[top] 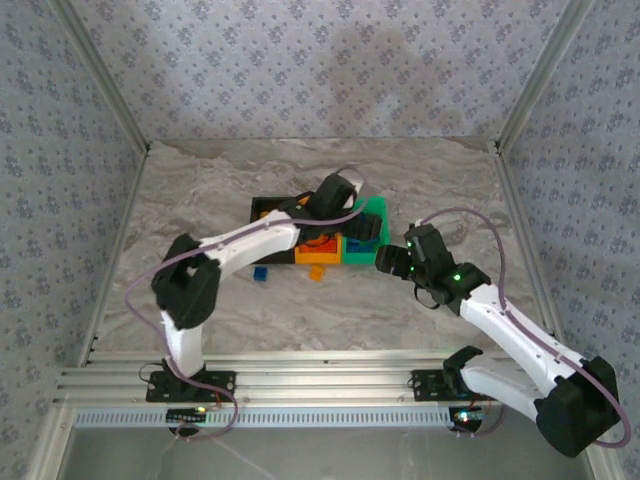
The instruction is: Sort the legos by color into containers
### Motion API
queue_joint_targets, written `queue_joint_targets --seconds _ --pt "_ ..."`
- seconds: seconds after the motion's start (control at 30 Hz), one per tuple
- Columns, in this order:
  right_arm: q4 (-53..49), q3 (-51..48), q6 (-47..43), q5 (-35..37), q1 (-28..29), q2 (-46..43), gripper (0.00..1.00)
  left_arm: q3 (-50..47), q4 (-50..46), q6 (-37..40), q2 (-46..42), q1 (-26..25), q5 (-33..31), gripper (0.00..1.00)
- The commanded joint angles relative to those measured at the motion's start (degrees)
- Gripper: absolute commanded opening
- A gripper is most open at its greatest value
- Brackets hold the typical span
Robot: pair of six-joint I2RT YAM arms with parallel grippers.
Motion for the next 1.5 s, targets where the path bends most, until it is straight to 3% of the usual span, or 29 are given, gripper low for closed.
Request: queue_joint_targets --seconds 0.0,0.27,0.43,0.63,0.83,1.1,1.47 --pt "1.08 0.21 0.05 -1.13 -0.46 1.36 0.82 -8.49 2.43 -2.37 -10.50 0.21 -0.23 0.99" --pt "4.02 0.54 0.12 -2.11 -0.52 4.54 0.82 -34.38 -2.79 -6.56 -33.38 0.92 -7.91 0.98" --pt "5.67 1.12 0.42 -3.07 -0.44 6.49 0.82 -45.22 -5.63 -9.22 -38.66 4.77 -7.44 0.95" --pt "5.53 2.11 0.39 -3.09 -0.33 7.14 0.82 -46.93 -2.36 -6.88 -32.92 7.17 -10.42 0.92" --pt "3.89 2.56 -0.10 -2.21 -0.40 5.59 0.82 -46.84 4.96 -5.63 -26.40 11.36 -13.30 0.80" --pt "2.98 2.05 -0.10 -1.52 -0.60 4.16 0.82 -45.22 7.97 -4.09 -20.67 12.25 -15.96 0.70" --pt "3.52 1.69 -0.01 -1.75 -0.70 4.42 0.82 -46.58 8.30 -4.52 -22.44 11.57 -15.14 0.38"
